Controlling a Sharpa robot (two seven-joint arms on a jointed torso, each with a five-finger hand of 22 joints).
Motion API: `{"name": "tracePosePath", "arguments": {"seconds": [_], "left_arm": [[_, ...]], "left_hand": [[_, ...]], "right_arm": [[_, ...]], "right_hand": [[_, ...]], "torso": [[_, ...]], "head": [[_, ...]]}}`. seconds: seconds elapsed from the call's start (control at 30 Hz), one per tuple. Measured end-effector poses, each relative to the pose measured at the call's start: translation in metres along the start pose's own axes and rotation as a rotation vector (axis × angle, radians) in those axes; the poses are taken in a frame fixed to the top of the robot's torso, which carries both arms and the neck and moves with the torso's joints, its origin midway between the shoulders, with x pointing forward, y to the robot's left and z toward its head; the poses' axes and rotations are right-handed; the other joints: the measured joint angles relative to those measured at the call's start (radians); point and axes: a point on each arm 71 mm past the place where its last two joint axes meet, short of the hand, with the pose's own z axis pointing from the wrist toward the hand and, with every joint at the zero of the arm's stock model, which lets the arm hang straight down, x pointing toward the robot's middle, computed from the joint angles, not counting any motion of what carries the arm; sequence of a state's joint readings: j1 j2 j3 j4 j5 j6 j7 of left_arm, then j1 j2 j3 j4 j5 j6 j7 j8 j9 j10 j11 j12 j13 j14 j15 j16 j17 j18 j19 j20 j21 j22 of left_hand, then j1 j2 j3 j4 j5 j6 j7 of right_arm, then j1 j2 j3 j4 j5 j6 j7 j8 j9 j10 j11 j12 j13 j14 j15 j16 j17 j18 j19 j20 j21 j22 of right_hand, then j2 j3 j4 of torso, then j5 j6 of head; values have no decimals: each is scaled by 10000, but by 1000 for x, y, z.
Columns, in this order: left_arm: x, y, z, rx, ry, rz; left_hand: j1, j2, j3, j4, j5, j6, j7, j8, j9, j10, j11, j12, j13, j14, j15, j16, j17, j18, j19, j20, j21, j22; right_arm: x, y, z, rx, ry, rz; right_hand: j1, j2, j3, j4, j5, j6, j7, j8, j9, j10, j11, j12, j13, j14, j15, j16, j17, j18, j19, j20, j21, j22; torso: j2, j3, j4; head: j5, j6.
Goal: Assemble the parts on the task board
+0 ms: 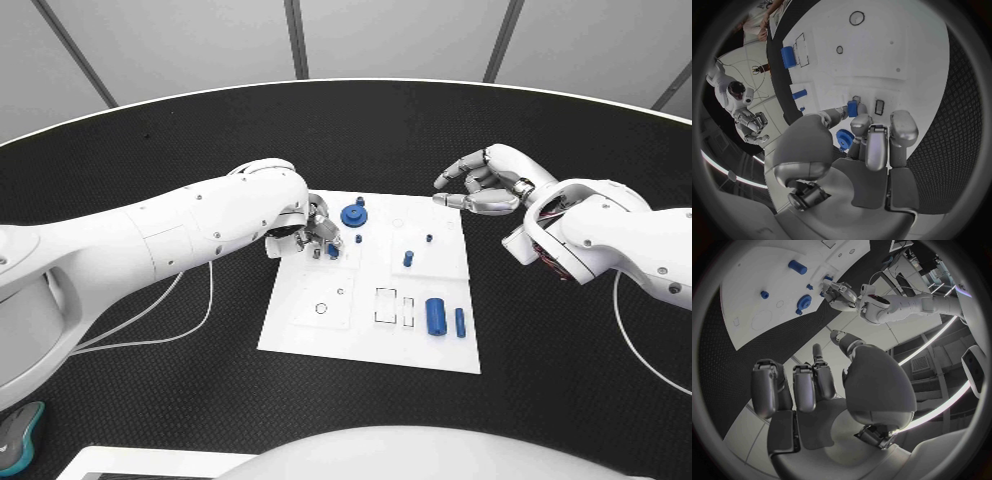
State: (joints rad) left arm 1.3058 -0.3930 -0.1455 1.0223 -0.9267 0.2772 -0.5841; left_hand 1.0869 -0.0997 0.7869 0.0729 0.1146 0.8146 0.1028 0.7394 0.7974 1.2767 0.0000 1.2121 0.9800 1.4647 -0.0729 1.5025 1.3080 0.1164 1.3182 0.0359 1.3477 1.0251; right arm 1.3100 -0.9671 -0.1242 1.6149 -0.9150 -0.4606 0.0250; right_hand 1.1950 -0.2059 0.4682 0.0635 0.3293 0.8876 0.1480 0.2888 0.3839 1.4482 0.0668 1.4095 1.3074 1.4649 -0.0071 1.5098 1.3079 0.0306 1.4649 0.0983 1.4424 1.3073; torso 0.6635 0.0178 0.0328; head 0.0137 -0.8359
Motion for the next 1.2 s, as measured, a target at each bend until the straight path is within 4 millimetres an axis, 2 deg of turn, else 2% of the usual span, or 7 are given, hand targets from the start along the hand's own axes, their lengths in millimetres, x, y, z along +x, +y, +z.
{"name": "tracePosePath", "arguments": {"seconds": [1.2], "left_arm": [[-1, 4, -1, -86, -48, 734]], "left_hand": [[128, -120, -30, -30, 54, 56, -84, 118, 15, 138, -59, 197, 236, 3, -1, 0, -4, 4, 0, 0, 0, 118]], "right_arm": [[1, 0, 2, -34, 20, -12]], "right_hand": [[0, 0, 28, 28, -1, 0, 0, -1, 7, 0, 0, 0, -1, 0, 0, 0, -3, 0, 0, 0, 0, 0]], "torso": [[-1, 4, -8]], "head": [[42, -49]]}}
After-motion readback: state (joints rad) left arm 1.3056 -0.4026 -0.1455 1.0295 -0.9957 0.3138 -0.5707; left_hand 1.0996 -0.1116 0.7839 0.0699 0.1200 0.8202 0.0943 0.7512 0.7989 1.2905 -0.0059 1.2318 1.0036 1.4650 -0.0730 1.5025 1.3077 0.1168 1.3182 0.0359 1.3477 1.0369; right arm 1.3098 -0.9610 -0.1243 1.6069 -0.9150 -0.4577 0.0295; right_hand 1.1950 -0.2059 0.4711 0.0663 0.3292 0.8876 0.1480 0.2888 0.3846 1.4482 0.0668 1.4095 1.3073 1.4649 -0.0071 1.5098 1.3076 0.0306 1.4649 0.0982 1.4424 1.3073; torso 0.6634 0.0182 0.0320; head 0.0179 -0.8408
